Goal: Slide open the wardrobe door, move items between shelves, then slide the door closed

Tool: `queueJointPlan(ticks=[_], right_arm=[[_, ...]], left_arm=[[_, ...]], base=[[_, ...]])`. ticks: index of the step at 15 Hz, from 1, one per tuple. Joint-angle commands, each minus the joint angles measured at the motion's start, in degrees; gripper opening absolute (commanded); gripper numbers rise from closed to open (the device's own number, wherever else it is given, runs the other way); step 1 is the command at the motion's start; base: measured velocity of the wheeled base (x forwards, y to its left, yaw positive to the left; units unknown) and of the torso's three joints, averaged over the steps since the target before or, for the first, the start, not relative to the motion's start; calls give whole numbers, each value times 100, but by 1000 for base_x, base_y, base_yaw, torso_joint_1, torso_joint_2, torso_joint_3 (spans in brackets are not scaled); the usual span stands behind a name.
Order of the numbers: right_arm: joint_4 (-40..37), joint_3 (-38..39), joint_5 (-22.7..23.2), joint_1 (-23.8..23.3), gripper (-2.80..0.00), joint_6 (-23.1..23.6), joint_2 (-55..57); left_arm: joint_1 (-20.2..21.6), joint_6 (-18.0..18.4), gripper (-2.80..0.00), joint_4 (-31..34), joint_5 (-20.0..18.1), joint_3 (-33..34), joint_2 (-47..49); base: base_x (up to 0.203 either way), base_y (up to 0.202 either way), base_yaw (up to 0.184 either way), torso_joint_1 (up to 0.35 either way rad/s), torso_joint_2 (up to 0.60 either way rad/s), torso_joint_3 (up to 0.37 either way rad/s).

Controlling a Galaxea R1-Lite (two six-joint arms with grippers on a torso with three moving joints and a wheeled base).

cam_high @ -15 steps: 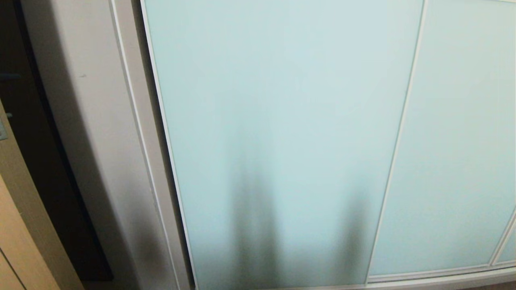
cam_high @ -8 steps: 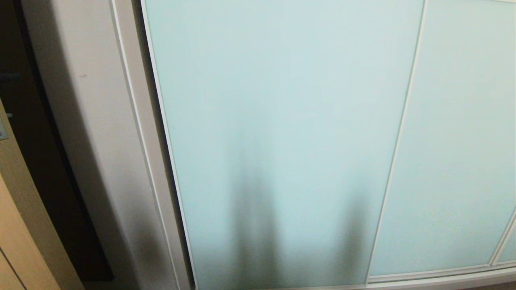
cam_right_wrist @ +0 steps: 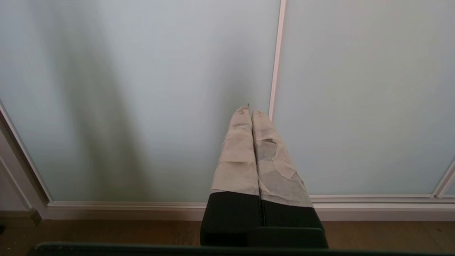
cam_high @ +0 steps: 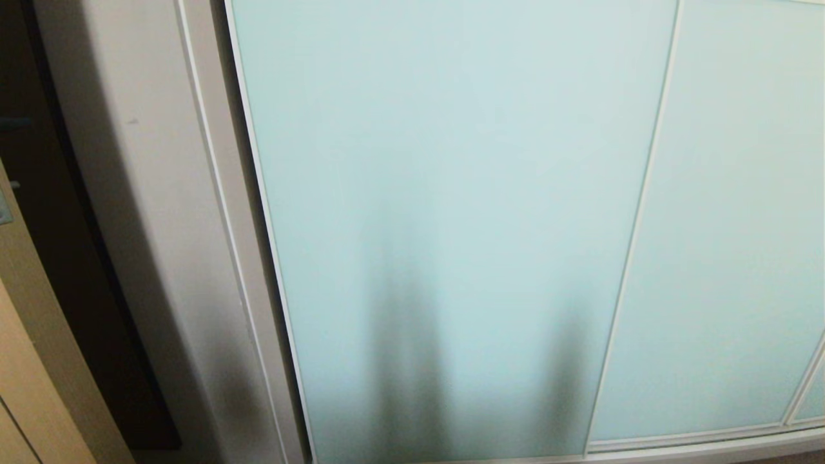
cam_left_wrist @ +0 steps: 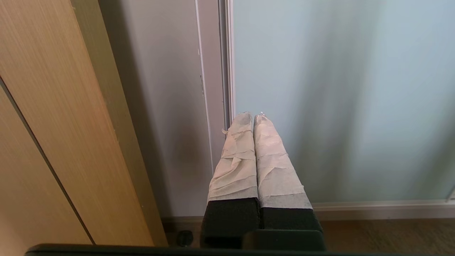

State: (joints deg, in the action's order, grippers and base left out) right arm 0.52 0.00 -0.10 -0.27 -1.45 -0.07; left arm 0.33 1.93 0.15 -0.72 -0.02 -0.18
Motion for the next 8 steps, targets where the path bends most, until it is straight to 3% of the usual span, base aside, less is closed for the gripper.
queueJointPlan(ticks=[1, 8], right_arm=[[-4, 8, 1, 9, -280, -10, 7], [1, 0, 1, 3, -280, -4, 7]], left_arm=[[2, 1, -280, 3, 1, 2, 18], [2, 1, -280, 3, 1, 2, 18]], base=[[0, 0, 0, 0, 0, 0], [0, 0, 0, 0, 0, 0]])
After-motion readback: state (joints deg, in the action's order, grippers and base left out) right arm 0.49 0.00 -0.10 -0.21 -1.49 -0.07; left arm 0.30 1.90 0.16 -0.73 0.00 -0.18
